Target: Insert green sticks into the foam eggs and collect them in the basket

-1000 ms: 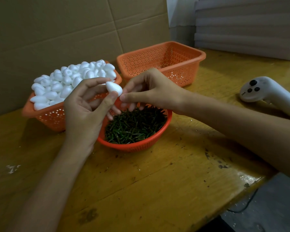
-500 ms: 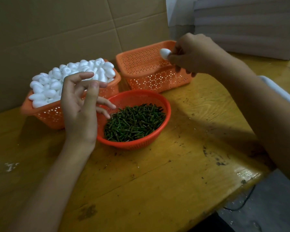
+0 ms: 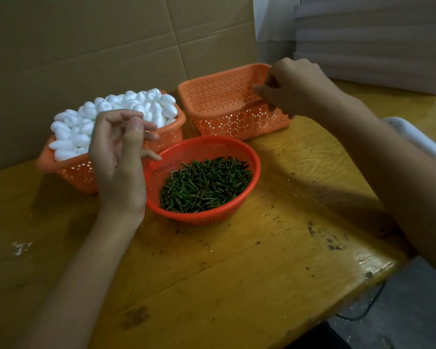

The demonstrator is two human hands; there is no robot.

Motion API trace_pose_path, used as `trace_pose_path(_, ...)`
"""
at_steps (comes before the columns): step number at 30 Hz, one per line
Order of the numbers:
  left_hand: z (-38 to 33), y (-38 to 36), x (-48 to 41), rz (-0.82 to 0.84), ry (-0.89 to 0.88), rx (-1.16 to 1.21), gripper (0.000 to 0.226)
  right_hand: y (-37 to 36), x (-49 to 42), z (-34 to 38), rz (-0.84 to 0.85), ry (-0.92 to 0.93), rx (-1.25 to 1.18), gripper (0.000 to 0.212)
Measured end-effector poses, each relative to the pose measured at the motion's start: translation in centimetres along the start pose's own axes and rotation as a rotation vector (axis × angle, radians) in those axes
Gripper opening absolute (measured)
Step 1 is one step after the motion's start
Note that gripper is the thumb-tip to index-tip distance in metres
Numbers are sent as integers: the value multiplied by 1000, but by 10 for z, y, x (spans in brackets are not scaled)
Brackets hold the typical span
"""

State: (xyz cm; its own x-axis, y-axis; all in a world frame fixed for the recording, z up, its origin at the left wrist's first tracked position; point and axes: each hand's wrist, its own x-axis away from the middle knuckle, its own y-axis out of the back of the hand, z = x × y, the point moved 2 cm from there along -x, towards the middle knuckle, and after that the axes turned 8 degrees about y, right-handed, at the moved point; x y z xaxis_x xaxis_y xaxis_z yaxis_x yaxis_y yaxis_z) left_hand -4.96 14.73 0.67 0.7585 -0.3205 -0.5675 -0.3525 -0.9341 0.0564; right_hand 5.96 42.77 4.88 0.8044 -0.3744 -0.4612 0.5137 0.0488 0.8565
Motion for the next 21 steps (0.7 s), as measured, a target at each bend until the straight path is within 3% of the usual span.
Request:
trace_pose_path(2,1,14,-6,-134,-97,-215,6,1,-1,2,-113,12,49,44)
trace_pose_path(5,10,42,-19,-292,-197,-789,19,5,2,12,-341,74,63,43)
trace_pose_path(9,27,56,-22,-146,-86,-1217,42,0,10,32,-387,198,-35,32)
trace_pose_path(17,30,53,-25,-123,-59,-1277,67,-15,29,73,-221,418,-42,28)
trace_pose_path(21,30,51,-26,-121,-56,-1281,73,-31,47,102,-5,640,-140,31)
